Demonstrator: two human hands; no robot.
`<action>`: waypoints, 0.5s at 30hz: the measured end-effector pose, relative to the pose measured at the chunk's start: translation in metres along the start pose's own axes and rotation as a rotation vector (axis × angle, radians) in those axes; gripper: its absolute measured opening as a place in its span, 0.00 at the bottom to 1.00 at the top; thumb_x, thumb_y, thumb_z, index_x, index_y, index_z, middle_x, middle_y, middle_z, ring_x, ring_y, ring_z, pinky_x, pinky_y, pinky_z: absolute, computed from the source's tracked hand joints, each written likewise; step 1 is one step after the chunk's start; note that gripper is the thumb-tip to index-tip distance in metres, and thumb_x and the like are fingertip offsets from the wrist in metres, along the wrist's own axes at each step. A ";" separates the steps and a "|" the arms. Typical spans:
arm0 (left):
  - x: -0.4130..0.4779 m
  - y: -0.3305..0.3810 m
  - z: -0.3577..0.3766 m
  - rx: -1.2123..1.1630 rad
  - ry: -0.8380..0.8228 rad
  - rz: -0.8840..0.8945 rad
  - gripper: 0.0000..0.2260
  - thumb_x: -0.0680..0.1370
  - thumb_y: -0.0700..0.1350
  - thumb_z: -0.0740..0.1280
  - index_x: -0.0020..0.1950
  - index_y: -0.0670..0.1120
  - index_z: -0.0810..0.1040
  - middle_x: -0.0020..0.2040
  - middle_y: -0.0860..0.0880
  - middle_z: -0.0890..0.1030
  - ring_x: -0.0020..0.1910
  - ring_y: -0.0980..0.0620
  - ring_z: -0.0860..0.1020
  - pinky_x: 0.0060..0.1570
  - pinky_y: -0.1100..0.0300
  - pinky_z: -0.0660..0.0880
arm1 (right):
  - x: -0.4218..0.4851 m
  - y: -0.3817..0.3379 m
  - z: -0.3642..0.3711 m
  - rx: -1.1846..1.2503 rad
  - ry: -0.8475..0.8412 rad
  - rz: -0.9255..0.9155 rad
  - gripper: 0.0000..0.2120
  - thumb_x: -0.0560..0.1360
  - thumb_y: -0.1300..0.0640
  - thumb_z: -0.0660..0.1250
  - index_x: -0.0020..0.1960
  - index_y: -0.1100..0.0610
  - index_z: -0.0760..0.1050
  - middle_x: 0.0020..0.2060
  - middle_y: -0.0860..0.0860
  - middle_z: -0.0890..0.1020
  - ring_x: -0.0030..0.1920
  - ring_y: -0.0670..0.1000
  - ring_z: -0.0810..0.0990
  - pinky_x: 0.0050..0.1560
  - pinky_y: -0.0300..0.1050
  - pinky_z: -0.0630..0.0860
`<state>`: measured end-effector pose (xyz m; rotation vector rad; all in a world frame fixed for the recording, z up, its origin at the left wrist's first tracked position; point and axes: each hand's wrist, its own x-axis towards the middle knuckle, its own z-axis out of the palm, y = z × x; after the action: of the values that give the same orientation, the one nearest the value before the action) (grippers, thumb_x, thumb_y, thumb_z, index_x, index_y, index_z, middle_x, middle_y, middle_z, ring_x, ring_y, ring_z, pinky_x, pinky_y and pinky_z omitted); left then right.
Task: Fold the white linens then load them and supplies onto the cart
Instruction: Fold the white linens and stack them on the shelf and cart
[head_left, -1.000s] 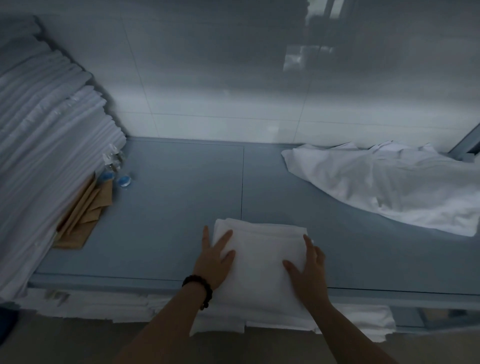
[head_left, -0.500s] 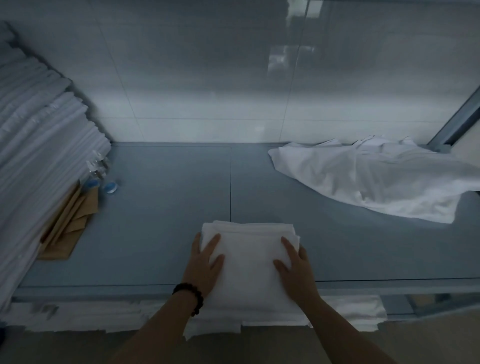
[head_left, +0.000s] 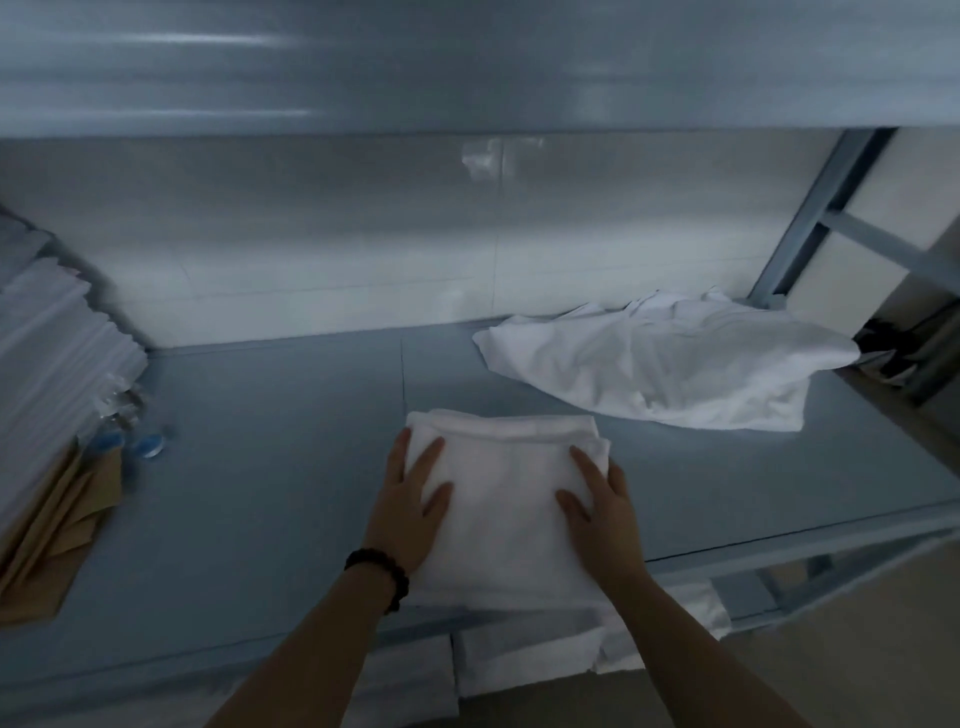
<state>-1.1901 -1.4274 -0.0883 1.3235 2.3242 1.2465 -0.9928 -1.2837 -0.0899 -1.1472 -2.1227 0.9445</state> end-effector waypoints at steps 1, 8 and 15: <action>0.006 0.007 0.005 -0.011 -0.013 0.022 0.24 0.80 0.44 0.64 0.75 0.50 0.63 0.75 0.54 0.47 0.72 0.59 0.52 0.68 0.70 0.49 | 0.000 0.002 -0.009 -0.006 0.030 -0.002 0.25 0.77 0.57 0.68 0.72 0.51 0.67 0.72 0.56 0.64 0.66 0.58 0.71 0.64 0.41 0.65; 0.026 0.054 0.048 -0.104 -0.147 0.144 0.23 0.80 0.45 0.64 0.75 0.52 0.63 0.75 0.56 0.48 0.72 0.61 0.51 0.64 0.79 0.47 | -0.021 0.024 -0.066 -0.068 0.225 0.072 0.25 0.77 0.55 0.67 0.73 0.51 0.66 0.73 0.55 0.62 0.67 0.58 0.70 0.62 0.41 0.66; 0.018 0.098 0.088 -0.206 -0.356 0.264 0.23 0.80 0.43 0.64 0.74 0.52 0.64 0.78 0.51 0.51 0.72 0.59 0.55 0.63 0.81 0.49 | -0.078 0.046 -0.108 -0.086 0.403 0.226 0.25 0.77 0.55 0.67 0.73 0.51 0.67 0.72 0.55 0.63 0.68 0.57 0.69 0.66 0.41 0.63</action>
<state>-1.0933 -1.3385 -0.0662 1.6589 1.7766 1.1650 -0.8538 -1.2987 -0.0704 -1.5026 -1.7486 0.6504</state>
